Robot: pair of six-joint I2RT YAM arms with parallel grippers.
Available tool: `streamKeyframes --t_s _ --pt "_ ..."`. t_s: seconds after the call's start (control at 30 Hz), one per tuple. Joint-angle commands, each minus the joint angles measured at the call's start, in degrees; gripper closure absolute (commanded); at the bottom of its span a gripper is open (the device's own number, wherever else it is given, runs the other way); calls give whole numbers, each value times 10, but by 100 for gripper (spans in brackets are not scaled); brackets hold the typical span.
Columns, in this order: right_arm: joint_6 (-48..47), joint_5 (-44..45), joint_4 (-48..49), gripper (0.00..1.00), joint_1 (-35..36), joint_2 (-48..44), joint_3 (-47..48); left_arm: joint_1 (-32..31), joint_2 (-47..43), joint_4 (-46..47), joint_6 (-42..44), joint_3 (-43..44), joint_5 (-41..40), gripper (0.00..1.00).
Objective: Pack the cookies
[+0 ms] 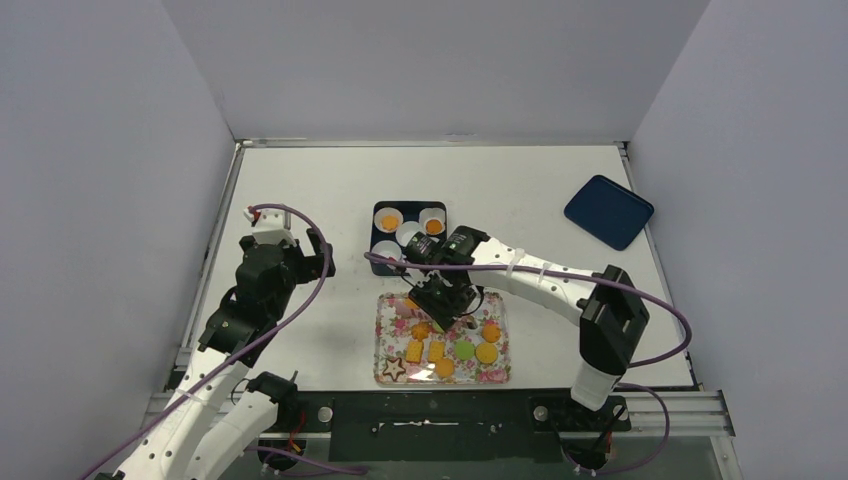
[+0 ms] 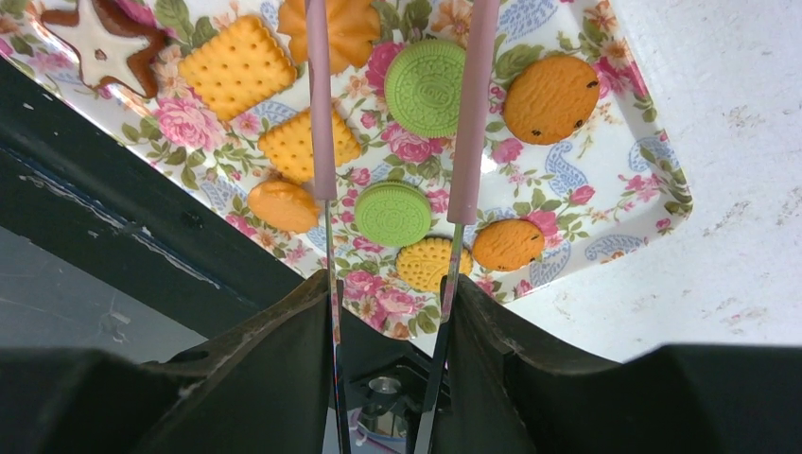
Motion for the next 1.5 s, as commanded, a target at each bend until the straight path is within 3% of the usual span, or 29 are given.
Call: streamKeyframes --t_s 0.0,0.33,0.77,1.47 --pt "-8 23 -28 59 10 11 32 -2 -2 18 9 7 -2 3" --pt "-7 36 -42 61 18 28 55 -3 -4 17 9 7 -2 3" --pt "-19 39 -49 82 18 6 93 -4 -2 17 10 7 -4 3" --pt "-101 0 -42 85 -89 34 206 3 29 20 16 7 1 3"
